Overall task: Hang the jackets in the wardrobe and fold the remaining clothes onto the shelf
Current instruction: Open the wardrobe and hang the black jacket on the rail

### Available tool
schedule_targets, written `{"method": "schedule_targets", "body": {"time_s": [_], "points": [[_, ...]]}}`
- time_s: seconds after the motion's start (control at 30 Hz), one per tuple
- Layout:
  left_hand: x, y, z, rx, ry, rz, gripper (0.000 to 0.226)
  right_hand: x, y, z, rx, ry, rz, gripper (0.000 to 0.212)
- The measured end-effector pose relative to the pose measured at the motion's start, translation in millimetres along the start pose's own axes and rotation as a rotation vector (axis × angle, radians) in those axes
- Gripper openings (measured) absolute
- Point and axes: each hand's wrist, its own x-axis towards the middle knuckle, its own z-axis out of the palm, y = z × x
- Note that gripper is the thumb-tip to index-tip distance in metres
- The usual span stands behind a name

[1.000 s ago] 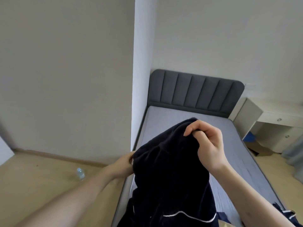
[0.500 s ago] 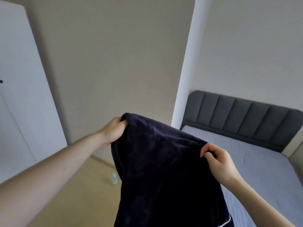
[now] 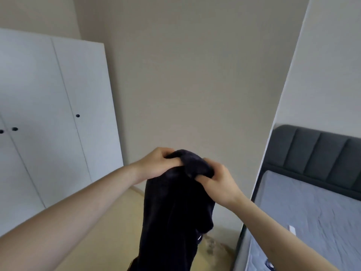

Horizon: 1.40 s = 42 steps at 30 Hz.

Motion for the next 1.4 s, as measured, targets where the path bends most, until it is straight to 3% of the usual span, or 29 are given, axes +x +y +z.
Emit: {"method": "schedule_targets", "body": {"time_s": [0.13,0.37,0.5,0.63,0.73,0.8,0.93,1.03,1.2,1.4], "points": [[-40.8,-81.1,-57.6,0.076,-0.148,-0.195,0.032,34.3,-16.6,58.4,0.096,-0.047,0.020,0.023],[-93.1,-207.8,-138.3,0.322,-0.011,-0.403,0.013,78.7,-29.2,144.8,0.144,-0.191,0.086,0.022],[-109.0,-228.8,-199.1,0.422,0.156,-0.358,0.032,96.0,-17.9,175.8,-0.013,-0.374,0.159,0.029],[-97.2,-221.0,-235.1,0.267,0.287,-0.285,0.031,121.1,-10.2,207.9,-0.285,-0.565,0.170,0.035],[-77.1,-215.9,-249.4,0.203,0.302,-0.272,0.022,134.9,-21.0,257.6,-0.119,-0.611,0.075,0.071],[-63.3,-216.7,-258.6,0.217,0.304,-0.251,0.020,149.5,-31.3,295.3,-0.031,-0.619,-0.024,0.080],[-40.8,-229.7,-290.2,0.296,0.314,-0.232,0.016,202.8,-30.1,353.1,0.014,-0.563,-0.071,0.022],[-30.1,-251.6,-334.9,0.441,0.325,-0.276,0.027,258.6,-22.0,380.0,0.096,-0.513,-0.043,0.026],[-32.3,-296.0,-399.7,0.596,0.337,-0.494,0.044,353.2,-47.1,428.5,0.164,-0.636,-0.136,0.013],[-71.8,-361.8,-461.6,0.409,0.513,-0.689,0.045,431.3,-82.6,507.5,0.172,-0.727,-0.247,0.003]]}}
